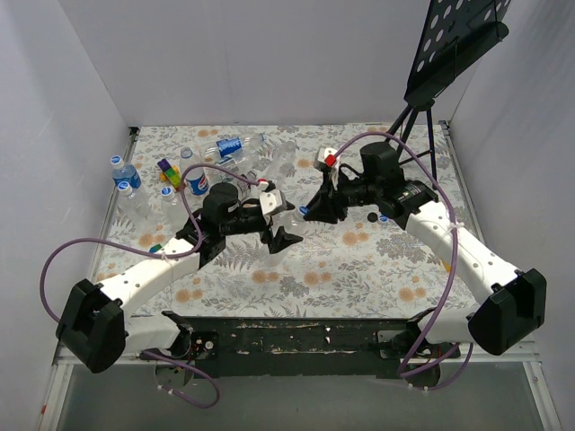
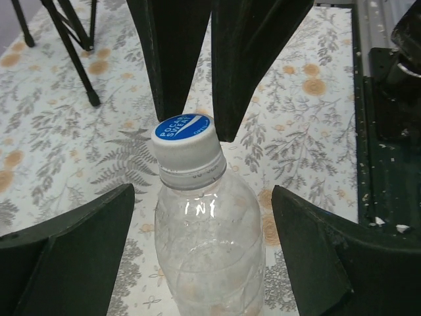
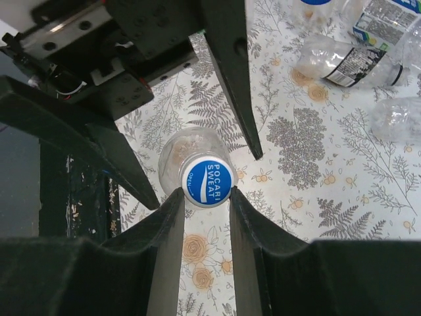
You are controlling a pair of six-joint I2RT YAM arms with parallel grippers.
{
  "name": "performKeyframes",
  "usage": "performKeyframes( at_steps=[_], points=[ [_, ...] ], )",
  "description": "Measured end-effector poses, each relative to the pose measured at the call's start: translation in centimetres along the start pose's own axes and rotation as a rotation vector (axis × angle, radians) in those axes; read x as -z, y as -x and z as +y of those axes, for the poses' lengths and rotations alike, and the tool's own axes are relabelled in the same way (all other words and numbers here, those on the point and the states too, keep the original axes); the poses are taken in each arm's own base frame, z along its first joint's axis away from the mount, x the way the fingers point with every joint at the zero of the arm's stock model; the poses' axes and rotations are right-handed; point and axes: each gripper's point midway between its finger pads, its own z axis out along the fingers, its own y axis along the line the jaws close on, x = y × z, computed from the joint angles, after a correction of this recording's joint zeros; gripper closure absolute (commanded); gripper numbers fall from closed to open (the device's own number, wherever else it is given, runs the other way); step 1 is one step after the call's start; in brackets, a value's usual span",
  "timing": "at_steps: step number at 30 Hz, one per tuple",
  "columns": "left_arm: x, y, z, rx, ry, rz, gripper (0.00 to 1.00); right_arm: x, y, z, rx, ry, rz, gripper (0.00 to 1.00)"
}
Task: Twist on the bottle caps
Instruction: Screw the bottle cap onto the plastic bottle.
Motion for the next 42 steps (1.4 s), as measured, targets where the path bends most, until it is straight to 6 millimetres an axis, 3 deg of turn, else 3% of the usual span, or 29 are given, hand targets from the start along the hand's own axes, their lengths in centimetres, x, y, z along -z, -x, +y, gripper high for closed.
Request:
performKeyframes(
  at_steps=[4,11,17,22,25,28,33,34,38,42],
  points=[
    [-0.6,-0.8,-0.9,0.065,-0.072,0.016,0.27,0.2,0.4,0.8,0.04,0.038,-0.017,0.99],
    [-1.0,-1.7,-1.7,0.13,-0.129,0.035,0.74,0.5,0.5,1.4,0.077,0.061,-0.027,0.99],
    [-1.1,-1.9,-0.9,0.121,-0.082,0.048,1.0,0.5,0.4,1.1,0.063,0.035,-0.021,0.99],
    [-1.2,-3.0,1.8,0.05,0.113,0.107,1.0,-0.7,-0.2,-1.3,-0.082,-0.093,0.019,0.99],
    [-0.9,-4.6,3.6,-0.046,0.303,0.187,1.0,-1.9,-1.6,-2.6,-0.238,-0.171,0.069,0.99],
    [-0.6,-5.5,4.0,-0.135,0.425,0.243,1.0,-2.7,-3.0,-3.1,-0.337,-0.23,0.11,0.99],
    [-0.1,-5.0,4.5,-0.181,0.481,0.249,1.0,-2.4,-2.1,-3.1,-0.337,-0.253,0.077,0.7],
    [-0.1,-4.7,4.4,-0.18,0.471,0.237,1.0,-2.0,-1.6,-3.0,-0.311,-0.256,0.065,0.6],
    [-0.2,-3.9,3.7,-0.151,0.381,0.187,1.0,0.2,0.5,-1.9,-0.193,-0.225,-0.008,0.39],
    [-0.6,-3.5,2.3,-0.094,0.247,0.15,1.0,2.3,2.0,-0.4,-0.037,-0.16,-0.074,0.32]
  ],
)
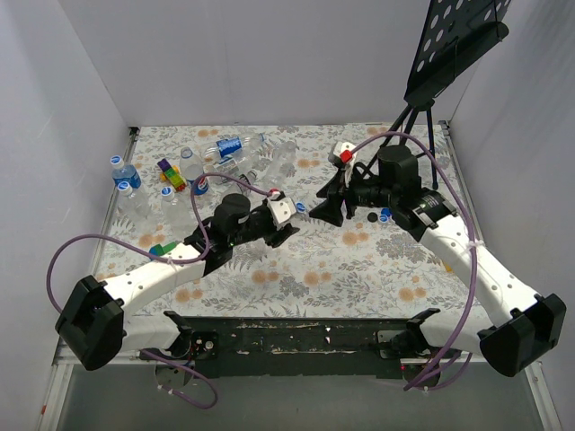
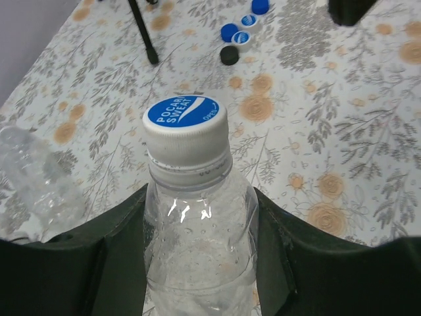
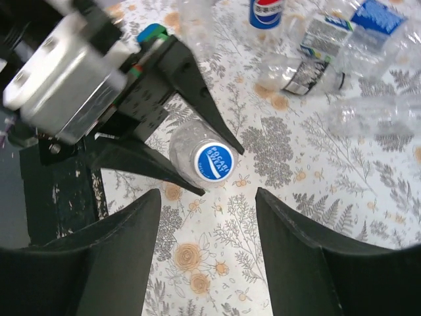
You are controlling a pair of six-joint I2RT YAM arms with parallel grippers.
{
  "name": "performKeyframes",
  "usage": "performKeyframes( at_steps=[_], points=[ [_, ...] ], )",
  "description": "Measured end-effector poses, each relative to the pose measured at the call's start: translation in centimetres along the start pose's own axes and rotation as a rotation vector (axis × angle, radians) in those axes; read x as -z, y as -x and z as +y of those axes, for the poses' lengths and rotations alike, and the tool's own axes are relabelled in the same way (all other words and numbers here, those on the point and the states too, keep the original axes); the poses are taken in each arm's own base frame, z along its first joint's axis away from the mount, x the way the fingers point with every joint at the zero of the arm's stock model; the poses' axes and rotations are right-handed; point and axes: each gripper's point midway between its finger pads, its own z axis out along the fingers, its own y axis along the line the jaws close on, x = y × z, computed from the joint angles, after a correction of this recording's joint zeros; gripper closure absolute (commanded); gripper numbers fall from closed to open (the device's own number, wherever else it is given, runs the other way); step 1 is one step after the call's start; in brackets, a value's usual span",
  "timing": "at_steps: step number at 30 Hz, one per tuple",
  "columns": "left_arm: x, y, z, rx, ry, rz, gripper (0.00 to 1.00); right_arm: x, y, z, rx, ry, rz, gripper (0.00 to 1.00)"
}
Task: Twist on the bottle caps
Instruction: Screw the bottle cap onto the plastic bottle.
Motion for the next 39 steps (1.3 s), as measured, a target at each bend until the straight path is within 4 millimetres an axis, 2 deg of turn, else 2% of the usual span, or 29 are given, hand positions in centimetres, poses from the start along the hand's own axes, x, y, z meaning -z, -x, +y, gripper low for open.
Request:
performKeyframes(
  at_steps=[4,10,15,20,22,26,27,33,39],
  points=[
    [0.2,0.9,-1.5,0.041,-0.124,-0.043,1.0,0.4,0.4,1.7,0.102,0.096,-0.033,0.32],
    [0.7,2.4,-4.0,0.069,-0.276,-0.092,1.0,0.2,0.0,3.2,0.158,0.205,-0.041,0.33],
    [1.0,2.9,-4.8,0.079,-0.33,-0.108,1.0,-0.4,-0.4,3.8,0.172,0.248,-0.034,0.41],
    [1.1,3.0,-5.2,0.083,-0.35,-0.113,1.0,-0.9,-1.0,4.1,0.159,0.277,-0.02,0.57],
    [1.1,3.0,-5.2,0.084,-0.351,-0.112,1.0,-1.2,-1.2,4.2,0.15,0.288,-0.014,0.64],
    [1.1,2.7,-5.2,0.089,-0.351,-0.102,1.0,-1.5,-1.4,4.2,0.147,0.293,-0.005,0.94],
    [1.1,2.7,-5.1,0.089,-0.346,-0.099,1.0,-1.6,-1.4,4.1,0.146,0.291,-0.003,0.99],
    [0.9,2.5,-3.5,0.067,-0.245,-0.088,1.0,-2.0,-0.9,3.5,0.137,0.23,0.012,0.99],
    [0.8,1.2,-1.3,-0.001,-0.022,-0.055,1.0,-4.5,-0.6,2.0,0.06,0.063,0.076,0.99]
  ],
)
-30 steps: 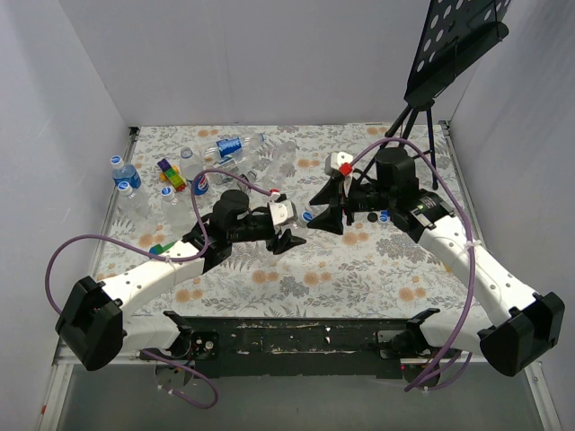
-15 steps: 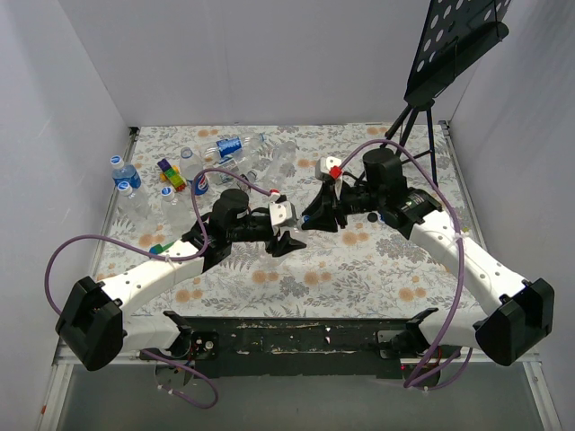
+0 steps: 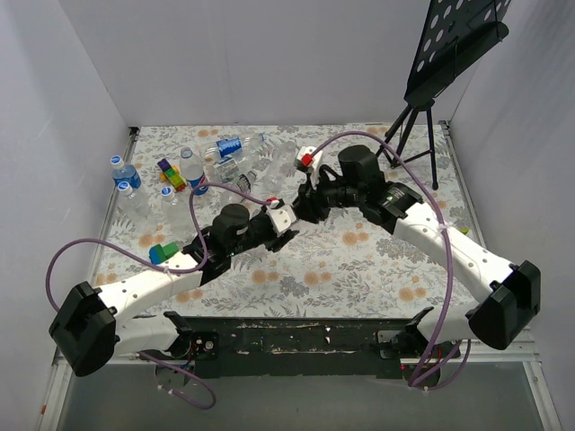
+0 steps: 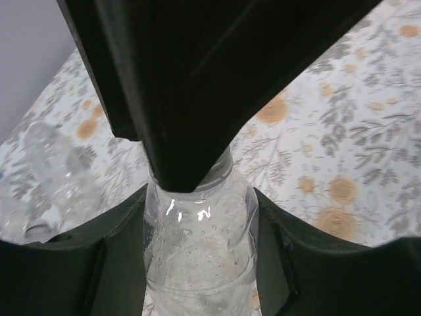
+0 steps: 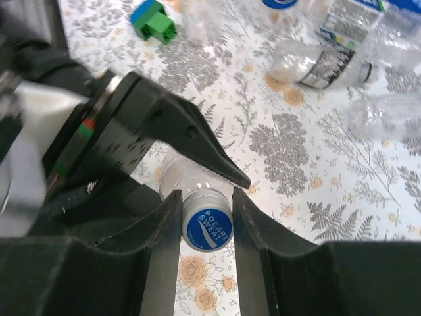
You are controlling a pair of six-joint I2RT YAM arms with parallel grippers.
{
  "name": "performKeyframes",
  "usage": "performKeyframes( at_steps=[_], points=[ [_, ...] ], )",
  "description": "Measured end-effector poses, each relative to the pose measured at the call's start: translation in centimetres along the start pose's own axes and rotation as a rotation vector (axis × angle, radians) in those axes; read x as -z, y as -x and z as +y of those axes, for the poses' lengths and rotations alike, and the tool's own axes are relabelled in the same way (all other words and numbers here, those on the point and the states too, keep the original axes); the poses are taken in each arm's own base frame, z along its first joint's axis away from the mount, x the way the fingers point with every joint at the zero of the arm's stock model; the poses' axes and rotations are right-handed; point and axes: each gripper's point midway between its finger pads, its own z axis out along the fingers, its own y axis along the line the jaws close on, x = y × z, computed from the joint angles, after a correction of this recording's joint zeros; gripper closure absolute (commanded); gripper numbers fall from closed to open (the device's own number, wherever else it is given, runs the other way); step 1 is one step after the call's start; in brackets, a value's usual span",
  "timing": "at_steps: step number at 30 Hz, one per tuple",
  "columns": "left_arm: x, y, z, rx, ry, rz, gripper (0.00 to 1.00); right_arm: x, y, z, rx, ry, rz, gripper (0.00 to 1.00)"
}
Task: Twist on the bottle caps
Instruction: Screw the bottle cap onto the plastic bottle, then place the plastic bottle at the center of the board.
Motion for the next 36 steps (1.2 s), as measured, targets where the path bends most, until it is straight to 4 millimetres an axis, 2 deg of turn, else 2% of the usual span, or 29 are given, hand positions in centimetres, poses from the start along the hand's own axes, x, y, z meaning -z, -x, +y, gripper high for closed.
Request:
performKeyframes(
  at_steps=[4,5,7,8,10,14,17,18,23,27,30,36],
  points=[
    [0.3,-1.9,1.3,-0.041,0.158,0.059,1.0,-1.9,-0.6,-1.1,-0.091,-0.103,0.058,0.98],
    [0.4,-2.2,1.7,-0.043,0.187,0.072,1.0,-2.3,-0.8,-1.2,-0.11,-0.118,0.066,0.91],
    [0.6,-2.5,2.1,-0.045,0.226,0.082,1.0,-2.6,-0.8,-1.4,-0.135,-0.142,0.064,0.64],
    [0.6,-2.4,2.2,-0.043,0.241,0.079,1.0,-2.6,-0.6,-1.6,-0.144,-0.154,0.057,0.54],
    [0.6,-1.8,2.7,-0.035,0.277,0.052,1.0,-2.3,0.3,-1.8,-0.149,-0.181,0.025,0.38],
    [1.4,-0.3,4.9,0.02,0.409,-0.015,1.0,-0.3,1.3,-1.5,-0.163,-0.231,-0.024,0.22],
    [3.2,0.0,6.2,0.077,0.516,-0.065,1.0,1.9,2.1,-1.2,-0.146,-0.264,-0.086,0.13],
    [4.0,-0.1,6.6,0.1,0.551,-0.08,1.0,2.6,2.3,-1.1,-0.141,-0.273,-0.11,0.06],
    [9.1,-0.3,9.2,0.237,0.729,-0.218,1.0,5.7,2.4,-1.3,-0.113,-0.332,-0.225,0.02],
    [13.6,-2.1,10.9,0.325,0.884,-0.327,1.0,6.1,0.8,-1.8,-0.095,-0.356,-0.237,0.02],
    [15.0,-3.6,11.1,0.34,0.942,-0.364,1.0,5.7,-0.2,-2.2,-0.084,-0.36,-0.226,0.02],
    [16.1,-6.5,11.6,0.311,1.028,-0.362,1.0,5.3,-1.4,-2.5,-0.041,-0.347,-0.215,0.02]
  ],
)
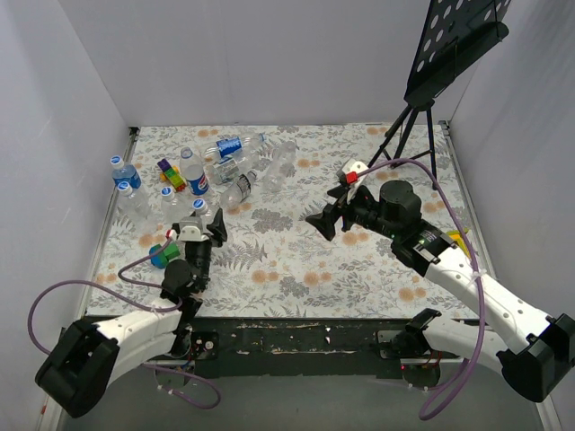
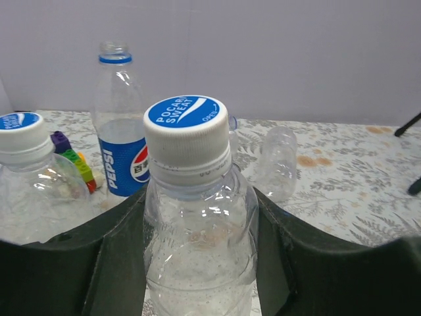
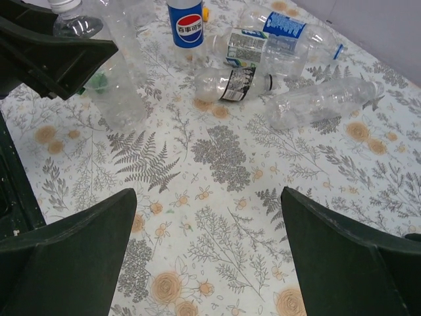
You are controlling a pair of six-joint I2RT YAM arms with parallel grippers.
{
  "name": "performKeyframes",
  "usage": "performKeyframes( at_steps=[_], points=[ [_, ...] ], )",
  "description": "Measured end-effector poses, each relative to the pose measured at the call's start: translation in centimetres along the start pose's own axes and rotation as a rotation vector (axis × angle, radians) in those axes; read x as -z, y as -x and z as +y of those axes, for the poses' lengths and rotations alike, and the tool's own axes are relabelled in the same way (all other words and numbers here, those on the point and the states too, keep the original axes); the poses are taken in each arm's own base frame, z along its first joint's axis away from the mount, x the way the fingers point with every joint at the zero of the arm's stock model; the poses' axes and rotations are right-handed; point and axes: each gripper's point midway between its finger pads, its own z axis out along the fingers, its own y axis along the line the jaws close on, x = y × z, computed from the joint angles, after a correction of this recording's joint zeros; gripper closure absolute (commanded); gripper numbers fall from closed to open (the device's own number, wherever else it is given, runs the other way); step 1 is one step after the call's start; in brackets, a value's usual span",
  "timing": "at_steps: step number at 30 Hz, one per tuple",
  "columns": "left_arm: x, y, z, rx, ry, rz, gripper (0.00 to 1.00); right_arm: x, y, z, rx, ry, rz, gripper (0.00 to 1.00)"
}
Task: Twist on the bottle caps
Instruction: Place the plastic bottle at the center of the board.
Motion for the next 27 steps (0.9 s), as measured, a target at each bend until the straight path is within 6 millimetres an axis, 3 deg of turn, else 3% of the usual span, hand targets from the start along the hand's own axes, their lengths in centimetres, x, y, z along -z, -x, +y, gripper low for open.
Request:
performKeyframes(
  at_steps=[5,12,20,27],
  points=[
    [-1.0,-0.8,1.9,-0.044,0.071,-0.015,1.0,-0.1,0.4,0.0,0.048,0.02,-0.025,0.02],
    [-1.4,-5.1,3.2,-0.134,0.09,0.101,0.99,-0.1,0.6,0.1,0.091,0.043,-0.035,0.02],
    [-2.1,-5.4,3.2,-0.131,0.093,0.095,0.8,-0.1,0.2,0.1,0.117,0.057,-0.03,0.02],
    [-1.7,-3.9,3.3,-0.068,0.102,0.054,0.59,-0.1,-0.2,0.2,0.127,0.065,-0.023,0.02]
  ],
)
